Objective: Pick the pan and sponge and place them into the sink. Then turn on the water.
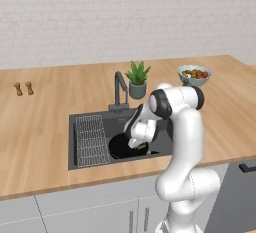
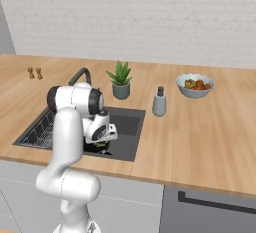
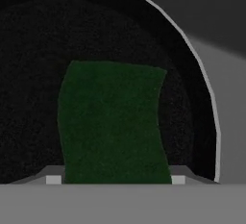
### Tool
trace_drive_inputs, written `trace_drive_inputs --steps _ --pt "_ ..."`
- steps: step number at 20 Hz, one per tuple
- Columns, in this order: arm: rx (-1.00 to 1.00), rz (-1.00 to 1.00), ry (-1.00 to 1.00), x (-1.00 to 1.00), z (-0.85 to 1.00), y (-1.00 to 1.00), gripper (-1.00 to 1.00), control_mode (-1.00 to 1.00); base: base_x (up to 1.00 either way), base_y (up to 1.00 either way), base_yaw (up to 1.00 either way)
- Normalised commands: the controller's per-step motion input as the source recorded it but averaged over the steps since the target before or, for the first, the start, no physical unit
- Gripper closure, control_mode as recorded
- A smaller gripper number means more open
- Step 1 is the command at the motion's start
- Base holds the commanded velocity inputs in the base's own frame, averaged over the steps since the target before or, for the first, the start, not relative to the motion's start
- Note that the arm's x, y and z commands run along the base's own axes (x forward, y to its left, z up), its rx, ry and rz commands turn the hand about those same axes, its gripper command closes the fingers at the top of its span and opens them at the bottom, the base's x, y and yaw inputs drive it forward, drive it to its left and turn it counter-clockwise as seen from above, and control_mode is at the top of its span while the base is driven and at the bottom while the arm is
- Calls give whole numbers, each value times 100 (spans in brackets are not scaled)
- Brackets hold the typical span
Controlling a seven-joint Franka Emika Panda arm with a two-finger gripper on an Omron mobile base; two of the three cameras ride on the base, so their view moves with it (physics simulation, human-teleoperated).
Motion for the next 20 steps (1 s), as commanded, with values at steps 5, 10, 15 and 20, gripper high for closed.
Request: trace_drive_inputs --steps 5,10,15,20 --pt "0 0 0 15 -1 3 -100 -100 0 0 0" --pt "0 0 -1 1 19 0 -100 -100 0 0 0" --pt "1 0 -7 -12 49 -2 -100 -100 0 0 0" --pt "4 -1 -2 -19 64 -27 -100 -100 0 0 0"
